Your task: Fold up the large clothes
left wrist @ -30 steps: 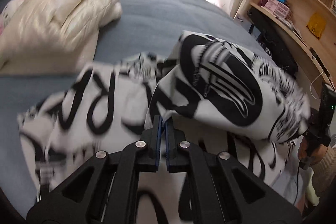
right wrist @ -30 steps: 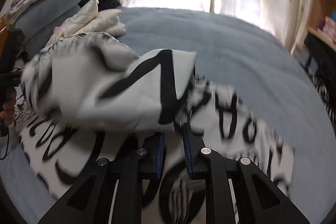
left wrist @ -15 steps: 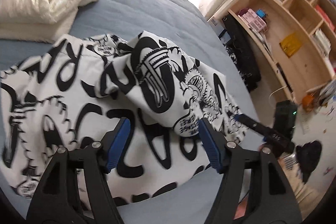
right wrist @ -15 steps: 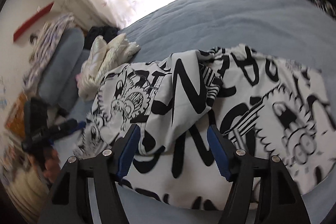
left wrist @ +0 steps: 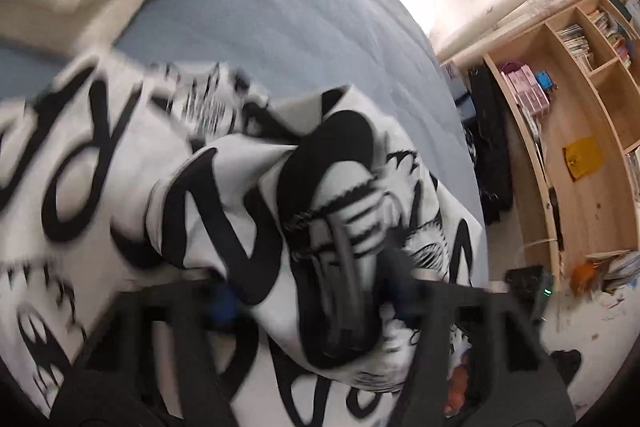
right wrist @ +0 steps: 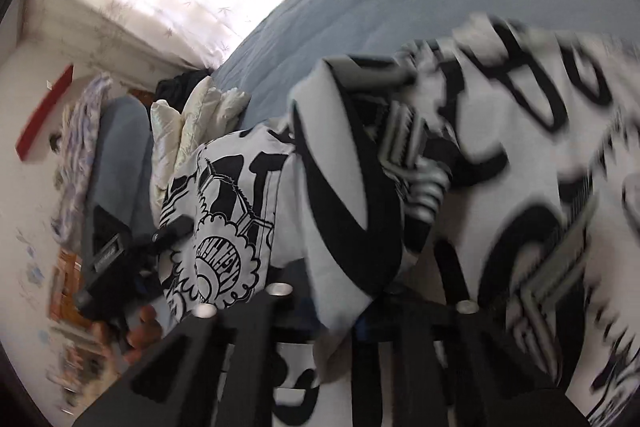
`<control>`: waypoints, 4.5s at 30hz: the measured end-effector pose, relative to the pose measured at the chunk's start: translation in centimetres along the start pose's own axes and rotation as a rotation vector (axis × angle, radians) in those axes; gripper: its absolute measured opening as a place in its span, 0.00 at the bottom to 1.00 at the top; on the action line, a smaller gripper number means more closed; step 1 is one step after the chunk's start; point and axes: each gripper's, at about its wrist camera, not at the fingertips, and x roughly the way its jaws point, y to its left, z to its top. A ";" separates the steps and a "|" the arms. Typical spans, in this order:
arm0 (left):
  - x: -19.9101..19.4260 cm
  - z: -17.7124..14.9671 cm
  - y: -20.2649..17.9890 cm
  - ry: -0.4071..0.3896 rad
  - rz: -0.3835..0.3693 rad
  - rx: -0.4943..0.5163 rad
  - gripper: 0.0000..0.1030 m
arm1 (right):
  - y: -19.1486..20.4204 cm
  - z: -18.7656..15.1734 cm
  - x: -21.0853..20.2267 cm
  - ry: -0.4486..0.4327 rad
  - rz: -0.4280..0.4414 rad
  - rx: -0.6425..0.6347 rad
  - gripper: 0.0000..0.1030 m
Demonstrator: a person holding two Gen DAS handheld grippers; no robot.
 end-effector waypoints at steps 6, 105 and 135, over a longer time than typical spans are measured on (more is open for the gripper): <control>-2.6 0.6 -3.4 -0.178 0.003 0.160 0.03 | 3.0 2.7 -3.9 -0.160 0.073 -0.095 0.06; 0.9 -16.6 -5.3 -0.086 0.369 0.192 0.21 | 8.9 -13.2 0.9 0.063 -0.327 -0.363 0.85; -13.7 -24.0 2.1 -0.180 0.161 -0.120 0.48 | 16.4 -22.7 -10.8 -0.059 -0.312 -0.506 0.81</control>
